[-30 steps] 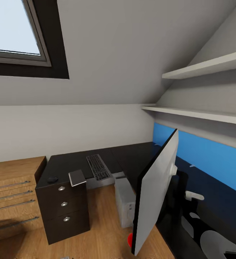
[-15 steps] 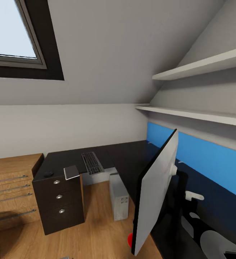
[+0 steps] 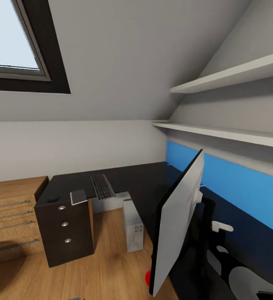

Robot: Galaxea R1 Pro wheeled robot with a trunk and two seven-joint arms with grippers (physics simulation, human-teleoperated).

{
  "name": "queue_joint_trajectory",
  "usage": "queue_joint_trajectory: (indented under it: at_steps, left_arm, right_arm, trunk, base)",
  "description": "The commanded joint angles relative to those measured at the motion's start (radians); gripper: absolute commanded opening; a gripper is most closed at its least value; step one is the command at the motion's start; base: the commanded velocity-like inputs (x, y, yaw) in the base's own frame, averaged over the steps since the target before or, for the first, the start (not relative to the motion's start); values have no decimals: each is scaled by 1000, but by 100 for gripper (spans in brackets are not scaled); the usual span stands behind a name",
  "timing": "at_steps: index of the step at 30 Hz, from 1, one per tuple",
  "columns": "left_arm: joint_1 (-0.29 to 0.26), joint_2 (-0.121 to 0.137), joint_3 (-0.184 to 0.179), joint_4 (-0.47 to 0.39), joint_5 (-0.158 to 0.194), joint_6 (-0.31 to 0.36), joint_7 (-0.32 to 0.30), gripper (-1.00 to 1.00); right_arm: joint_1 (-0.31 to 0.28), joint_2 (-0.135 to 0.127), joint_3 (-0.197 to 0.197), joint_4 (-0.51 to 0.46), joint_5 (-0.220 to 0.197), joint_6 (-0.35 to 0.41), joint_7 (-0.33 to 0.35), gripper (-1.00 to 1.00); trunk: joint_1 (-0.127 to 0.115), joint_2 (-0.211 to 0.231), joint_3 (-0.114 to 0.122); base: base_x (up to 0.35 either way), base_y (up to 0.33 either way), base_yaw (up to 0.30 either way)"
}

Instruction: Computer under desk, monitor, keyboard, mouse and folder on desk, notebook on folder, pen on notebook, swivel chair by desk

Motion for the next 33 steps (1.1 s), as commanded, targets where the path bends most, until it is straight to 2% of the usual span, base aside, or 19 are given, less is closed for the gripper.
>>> queue_joint_trajectory:
  at_steps: [1, 18, 33]
  left_arm:
    - [-1, 1, -9, 0, 10, -5, 3, 100]
    - [-1, 1, -8, 0, 10, -5, 3, 100]
    - [-1, 1, -8, 0, 10, -5, 3, 100]
  right_arm:
    - [0, 1, -9, 1, -7, -3, 3, -100]
    - [0, 1, -10, 1, -7, -3, 3, -100]
    - [0, 1, -9, 0, -7, -3, 3, -100]
  trunk:
    - [0, -1, -1]
    - [0, -1, -1]
    - [0, -1, -1]
  base:
    - [-3, -5, 65]
    - [0, -1, 96]
    - [0, -51, 168]
